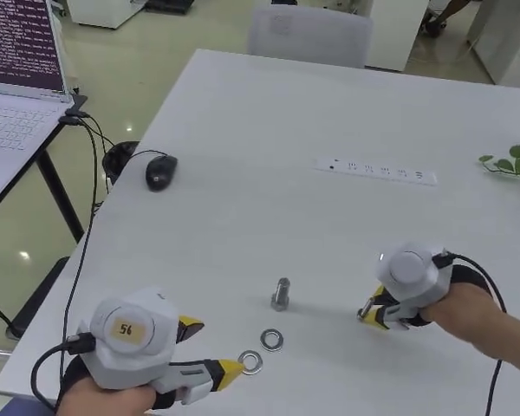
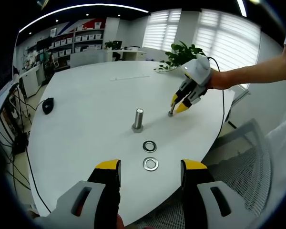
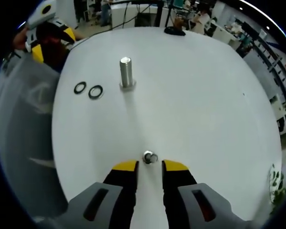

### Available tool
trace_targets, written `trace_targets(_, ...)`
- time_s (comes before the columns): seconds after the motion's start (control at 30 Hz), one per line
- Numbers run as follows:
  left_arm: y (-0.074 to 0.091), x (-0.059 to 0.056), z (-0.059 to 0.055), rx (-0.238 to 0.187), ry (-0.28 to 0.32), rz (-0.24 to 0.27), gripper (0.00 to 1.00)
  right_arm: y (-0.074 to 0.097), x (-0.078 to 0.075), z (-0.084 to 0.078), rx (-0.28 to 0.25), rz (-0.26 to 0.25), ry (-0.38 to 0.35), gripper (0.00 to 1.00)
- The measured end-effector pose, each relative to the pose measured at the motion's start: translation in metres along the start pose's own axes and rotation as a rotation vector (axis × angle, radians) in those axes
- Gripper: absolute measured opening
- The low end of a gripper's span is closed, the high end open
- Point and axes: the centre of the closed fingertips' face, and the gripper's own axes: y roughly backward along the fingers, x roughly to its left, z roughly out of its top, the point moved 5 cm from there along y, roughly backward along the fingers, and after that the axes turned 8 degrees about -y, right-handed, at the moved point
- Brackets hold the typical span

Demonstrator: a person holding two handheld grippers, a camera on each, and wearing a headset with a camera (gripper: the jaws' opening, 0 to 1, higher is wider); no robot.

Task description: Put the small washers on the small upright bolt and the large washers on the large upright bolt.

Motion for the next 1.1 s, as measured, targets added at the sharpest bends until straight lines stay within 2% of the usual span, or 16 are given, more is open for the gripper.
trace_targets(0.17,-0.002,-0.002,0.0,0.002,-0.005,-0.007,0.49,0.011,0.002,-0.013,-0.028,-0.044,-0.067,0.2)
trace_targets(0.27,-0.003,-0.004,0.001,-0.001,-0.003,-0.011,0.49,0.016,0.012,-0.023,-0.043,-0.056,-0.102,0.2)
trace_targets(0.5,-0.005,-0.007,0.002,0.004,-0.013,-0.026,0.49,0.018,0.041,-0.052,-0.042,-0.033,-0.193,0.2)
trace_targets(0.67,-0.007,-0.007,0.004,0.005,-0.023,-0.032,0.49,0.015,0.061,-0.06,-0.037,-0.012,-0.207,0.2)
trace_targets(0.77,-0.007,-0.008,0.004,0.005,-0.027,-0.035,0.49,0.012,0.07,-0.058,-0.038,0.007,-0.201,0.2)
trace_targets(0.93,-0.007,-0.01,0.003,0.006,-0.03,-0.04,0.49,0.001,0.087,-0.042,-0.043,0.057,-0.158,0.2)
trace_targets(1.0,-0.007,-0.011,0.003,0.007,-0.032,-0.04,0.49,-0.002,0.096,-0.03,-0.053,0.082,-0.151,0.19)
trace_targets(1.1,-0.007,-0.013,0.004,0.004,-0.029,-0.042,0.49,-0.012,0.106,-0.008,-0.064,0.11,-0.09,0.19)
